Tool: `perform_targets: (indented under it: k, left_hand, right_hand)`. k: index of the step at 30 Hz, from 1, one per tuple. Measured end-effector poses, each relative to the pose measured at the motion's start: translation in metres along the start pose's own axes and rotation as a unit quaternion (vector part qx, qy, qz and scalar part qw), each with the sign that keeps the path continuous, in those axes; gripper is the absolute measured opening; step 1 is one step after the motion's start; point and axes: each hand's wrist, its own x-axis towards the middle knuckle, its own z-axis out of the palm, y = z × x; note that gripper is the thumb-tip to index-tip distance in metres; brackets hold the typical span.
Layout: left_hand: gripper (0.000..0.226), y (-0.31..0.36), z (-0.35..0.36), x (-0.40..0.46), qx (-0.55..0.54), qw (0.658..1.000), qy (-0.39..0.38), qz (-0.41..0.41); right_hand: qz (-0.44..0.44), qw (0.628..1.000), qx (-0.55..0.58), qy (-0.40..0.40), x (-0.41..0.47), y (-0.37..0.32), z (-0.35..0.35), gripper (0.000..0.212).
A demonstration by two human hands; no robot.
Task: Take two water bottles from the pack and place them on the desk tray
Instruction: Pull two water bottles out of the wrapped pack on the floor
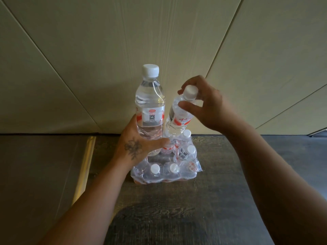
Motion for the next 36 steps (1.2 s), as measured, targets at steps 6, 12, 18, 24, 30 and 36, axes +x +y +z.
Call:
perform_targets:
  k: [6,12,18,24,30,36]
  left_hand:
    - [0.113,-0.004,0.001,0.000,0.006,0.999,0.016,-0.033]
    - [0.102,-0.005,-0.002,-0.001,0.001,0.999,0.005,-0.039]
    - [0.112,-0.002,-0.003,-0.004,0.007,1.000,0.003,-0.031]
    - [0.106,-0.006,-0.007,0.000,0.004,1.000,-0.014,-0.024]
    - [0.082,0.009,-0.019,-0.009,-0.003,0.999,-0.037,-0.010]
    - [0.076,0.049,-0.014,-0.049,-0.062,0.996,-0.042,-0.048]
  right_hand:
    - [0.087,0.994,0.061,0.014,-0.016,0.020,0.040,0.078]
    - [0.201,0.977,0.064,-0.034,-0.035,0.040,0.080,0.085]
    - [0.245,0.966,0.072,-0.050,-0.045,0.053,0.097,0.077]
    - [0.229,0.971,0.062,-0.027,-0.052,0.051,0.098,0.076]
    - [0.221,0.970,0.090,-0.042,-0.074,0.039,0.070,0.082]
    - [0.286,0.906,0.312,0.007,-0.092,-0.007,0.041,0.076]
